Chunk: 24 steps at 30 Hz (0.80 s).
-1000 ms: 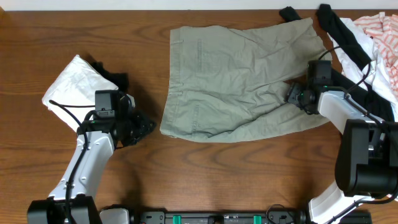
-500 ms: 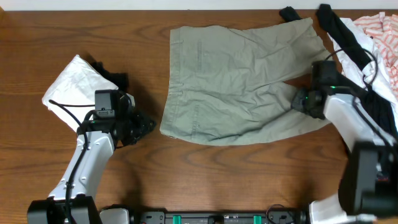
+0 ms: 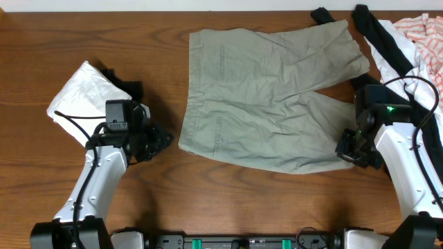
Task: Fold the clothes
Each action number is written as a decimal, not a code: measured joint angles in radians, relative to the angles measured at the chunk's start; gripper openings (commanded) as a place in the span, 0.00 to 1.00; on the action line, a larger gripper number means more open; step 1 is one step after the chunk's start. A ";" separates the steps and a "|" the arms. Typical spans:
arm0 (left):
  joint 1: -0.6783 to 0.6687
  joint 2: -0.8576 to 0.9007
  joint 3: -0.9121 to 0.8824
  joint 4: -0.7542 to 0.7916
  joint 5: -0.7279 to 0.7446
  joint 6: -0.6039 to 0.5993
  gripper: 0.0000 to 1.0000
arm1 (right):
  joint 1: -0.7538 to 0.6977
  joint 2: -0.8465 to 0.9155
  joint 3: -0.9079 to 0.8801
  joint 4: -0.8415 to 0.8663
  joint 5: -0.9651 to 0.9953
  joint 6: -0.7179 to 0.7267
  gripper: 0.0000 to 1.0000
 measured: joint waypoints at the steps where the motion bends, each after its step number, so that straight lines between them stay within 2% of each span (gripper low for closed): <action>1: 0.000 0.000 0.000 0.000 0.000 0.000 0.31 | 0.000 0.000 0.000 0.006 0.005 0.001 0.24; 4: 0.000 0.000 0.000 0.000 0.000 0.000 0.32 | 0.000 0.000 0.000 0.047 0.033 0.008 0.36; 6: 0.000 0.000 0.000 0.000 0.000 0.000 0.33 | 0.000 0.000 0.000 0.083 0.056 0.006 0.39; 8: 0.000 0.000 0.000 0.001 0.000 0.003 0.42 | 0.000 0.000 0.000 0.139 0.073 0.002 0.37; 11: 0.000 0.000 0.000 0.026 0.000 0.005 0.62 | 0.000 0.000 0.000 0.218 0.073 -0.004 0.37; 15: 0.000 0.000 0.001 0.101 -0.008 0.005 0.72 | 0.000 0.000 0.000 0.257 0.052 -0.010 0.37; 20: -0.003 0.019 0.001 0.147 -0.017 0.014 0.73 | 0.000 0.000 0.000 0.260 0.036 -0.016 0.38; 24: -0.028 0.095 0.002 0.146 0.030 0.010 0.73 | 0.000 0.000 0.000 0.259 0.034 -0.021 0.38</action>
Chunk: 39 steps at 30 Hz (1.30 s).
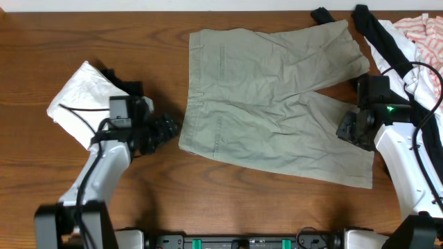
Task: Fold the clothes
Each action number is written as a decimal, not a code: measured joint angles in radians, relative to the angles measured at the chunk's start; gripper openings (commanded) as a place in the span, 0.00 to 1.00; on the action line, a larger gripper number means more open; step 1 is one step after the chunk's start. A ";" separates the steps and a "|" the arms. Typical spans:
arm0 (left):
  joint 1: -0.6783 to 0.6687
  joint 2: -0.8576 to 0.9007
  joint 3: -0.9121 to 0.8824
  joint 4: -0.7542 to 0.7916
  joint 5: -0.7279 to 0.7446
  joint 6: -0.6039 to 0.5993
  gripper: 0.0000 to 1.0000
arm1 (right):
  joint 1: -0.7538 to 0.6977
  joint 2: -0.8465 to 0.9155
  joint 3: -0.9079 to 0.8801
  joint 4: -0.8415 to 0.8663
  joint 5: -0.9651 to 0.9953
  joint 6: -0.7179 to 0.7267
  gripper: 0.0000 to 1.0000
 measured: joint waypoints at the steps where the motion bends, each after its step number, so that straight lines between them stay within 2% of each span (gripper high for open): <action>1: -0.009 0.019 0.000 -0.001 0.012 -0.005 0.73 | 0.000 0.000 0.000 0.000 0.000 0.000 0.38; 9: -0.071 0.095 0.000 -0.004 0.050 -0.067 0.73 | 0.000 0.000 0.000 -0.012 -0.003 -0.004 0.39; 11: -0.084 0.100 0.000 -0.004 0.050 -0.086 0.70 | 0.000 0.000 0.000 -0.019 -0.002 -0.004 0.39; 16: -0.109 0.113 0.000 -0.001 0.051 -0.124 0.34 | 0.000 0.000 0.000 -0.026 -0.003 -0.004 0.39; 18: -0.110 0.113 0.000 -0.001 0.053 -0.126 0.06 | 0.000 0.000 0.000 -0.031 -0.003 -0.004 0.39; 27: -0.108 0.113 0.002 -0.028 0.052 -0.125 0.06 | 0.000 0.000 0.000 -0.042 -0.003 -0.005 0.39; 32: -0.072 0.097 0.009 -0.193 0.032 -0.095 0.06 | 0.000 0.000 0.000 -0.043 -0.003 -0.019 0.40; 39: 0.057 -0.021 0.009 -0.414 -0.099 -0.039 0.06 | 0.000 0.001 0.000 -0.032 -0.003 -0.029 0.40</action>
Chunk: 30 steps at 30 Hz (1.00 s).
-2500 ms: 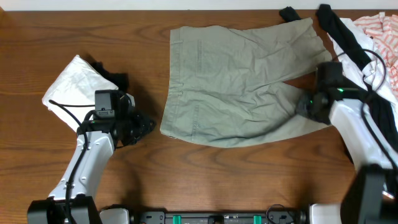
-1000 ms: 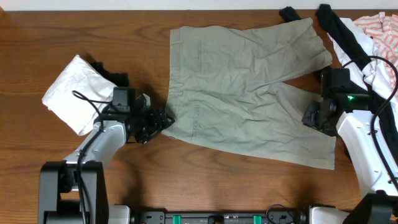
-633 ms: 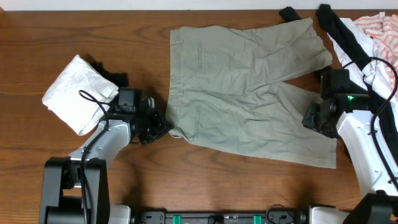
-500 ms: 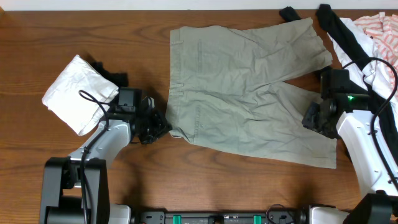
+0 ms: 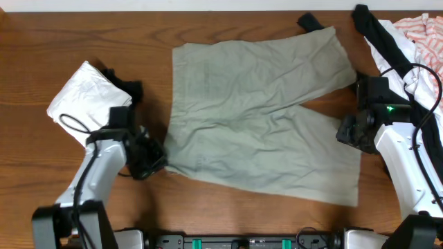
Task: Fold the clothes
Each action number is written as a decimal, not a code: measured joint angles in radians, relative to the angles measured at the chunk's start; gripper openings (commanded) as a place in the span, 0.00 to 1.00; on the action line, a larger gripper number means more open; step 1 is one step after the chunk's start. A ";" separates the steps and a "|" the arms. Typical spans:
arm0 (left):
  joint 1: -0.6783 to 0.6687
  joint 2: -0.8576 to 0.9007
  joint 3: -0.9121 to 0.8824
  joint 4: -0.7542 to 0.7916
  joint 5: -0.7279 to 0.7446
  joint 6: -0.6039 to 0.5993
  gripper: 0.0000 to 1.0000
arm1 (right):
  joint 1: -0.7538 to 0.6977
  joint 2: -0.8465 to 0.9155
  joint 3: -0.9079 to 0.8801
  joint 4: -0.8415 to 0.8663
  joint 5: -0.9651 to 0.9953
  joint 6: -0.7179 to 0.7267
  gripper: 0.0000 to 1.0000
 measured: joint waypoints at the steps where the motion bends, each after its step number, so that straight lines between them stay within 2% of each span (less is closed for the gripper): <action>1: 0.014 -0.014 0.000 -0.013 -0.014 0.008 0.06 | 0.000 0.000 0.000 0.002 0.000 -0.002 0.40; 3: 0.034 -0.031 0.000 -0.032 -0.030 0.022 0.08 | 0.000 0.000 0.000 0.011 0.000 -0.002 0.41; 4: 0.038 -0.036 0.000 -0.036 -0.037 0.025 0.23 | 0.000 0.000 0.000 0.019 0.000 -0.003 0.42; 5: 0.039 -0.039 0.000 -0.038 -0.044 0.029 0.33 | 0.000 0.000 0.000 0.030 0.000 -0.003 0.43; 7: 0.038 -0.040 0.000 -0.043 -0.051 0.035 0.41 | 0.000 0.000 0.000 0.072 -0.001 -0.010 0.49; 9: 0.039 -0.040 0.000 -0.039 -0.058 0.039 0.46 | 0.000 0.000 0.000 0.144 -0.002 -0.032 0.52; 17: 0.034 -0.120 0.008 0.146 -0.018 0.056 0.48 | 0.000 0.000 0.002 0.524 -0.003 -0.145 0.55; 24: -0.055 -0.227 0.036 0.533 -0.012 0.126 0.49 | -0.014 0.061 0.003 0.680 -0.005 -0.191 0.59; 30: -0.145 -0.124 0.046 0.805 -0.055 0.158 0.49 | -0.042 0.256 0.003 0.786 -0.027 -0.253 0.59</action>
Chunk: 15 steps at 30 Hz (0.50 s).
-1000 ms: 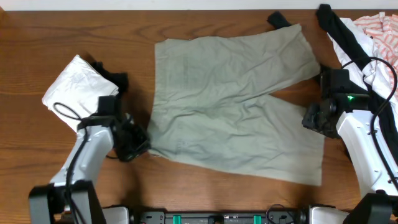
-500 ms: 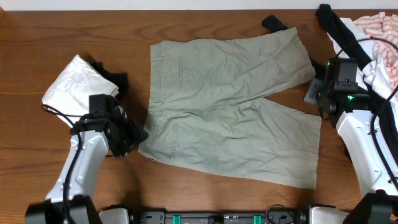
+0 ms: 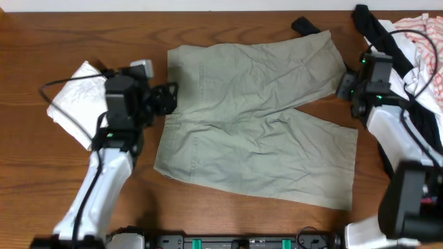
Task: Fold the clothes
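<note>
Olive-green shorts (image 3: pixel 256 124) lie spread flat on the wooden table (image 3: pixel 41 187), waistband to the left and both legs pointing right. My left gripper (image 3: pixel 169 98) sits at the upper part of the waistband, fingers pointing right onto its edge. My right gripper (image 3: pixel 344 84) is at the hem of the upper leg, at its right end. From overhead I cannot make out whether either gripper's fingers pinch the cloth.
A folded white cloth (image 3: pixel 73 104) lies at the left behind my left arm. A black garment (image 3: pixel 377 38) and a pink-striped cloth (image 3: pixel 422 28) are piled at the back right. A small black piece (image 3: pixel 304 26) lies above the upper leg.
My left gripper has moved from the waistband's lower left corner up to its upper part. My right gripper has moved from between the legs up to the upper leg's hem. The shorts lie slightly further left.
At first the shorts lay further right, my left gripper apart from the waistband, my right at the lower leg's hem. Then the left reached the waistband's lower corner. Then the shorts were shifted left and flatter. Now both grippers are at the upper half.
</note>
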Each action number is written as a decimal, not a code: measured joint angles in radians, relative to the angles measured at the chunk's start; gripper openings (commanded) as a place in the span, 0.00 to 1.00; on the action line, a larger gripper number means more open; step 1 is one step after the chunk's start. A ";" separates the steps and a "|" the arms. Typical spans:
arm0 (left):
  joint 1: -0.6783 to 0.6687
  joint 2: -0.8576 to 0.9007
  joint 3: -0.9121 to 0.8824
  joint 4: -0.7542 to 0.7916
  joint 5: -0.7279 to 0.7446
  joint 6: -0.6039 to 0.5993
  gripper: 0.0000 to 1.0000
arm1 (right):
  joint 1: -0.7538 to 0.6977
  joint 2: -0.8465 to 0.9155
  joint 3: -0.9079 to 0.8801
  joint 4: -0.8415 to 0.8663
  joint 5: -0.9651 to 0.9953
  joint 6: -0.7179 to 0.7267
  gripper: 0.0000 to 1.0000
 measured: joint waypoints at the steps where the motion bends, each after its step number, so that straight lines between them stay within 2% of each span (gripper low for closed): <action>1: -0.012 0.034 0.000 0.032 -0.005 0.002 0.49 | -0.006 0.032 0.000 0.006 -0.005 -0.010 0.57; 3: -0.033 0.095 0.001 0.061 -0.011 0.002 0.49 | -0.019 0.080 0.000 0.011 -0.011 -0.018 0.47; 5: -0.057 0.158 0.001 0.060 -0.016 0.002 0.49 | -0.037 0.112 0.000 0.024 -0.016 -0.023 0.25; 7: -0.082 0.215 0.001 0.060 -0.016 0.002 0.49 | -0.060 0.124 0.000 0.048 -0.025 -0.022 0.09; 8: -0.094 0.237 0.001 0.060 -0.016 0.002 0.49 | -0.077 0.124 0.000 0.062 -0.034 -0.023 0.05; 9: -0.105 0.253 0.001 0.060 -0.016 0.002 0.49 | -0.089 0.124 0.000 0.069 -0.036 -0.017 0.01; 15: -0.148 0.293 0.001 0.086 -0.016 0.002 0.49 | -0.155 0.125 0.000 0.074 -0.061 -0.017 0.01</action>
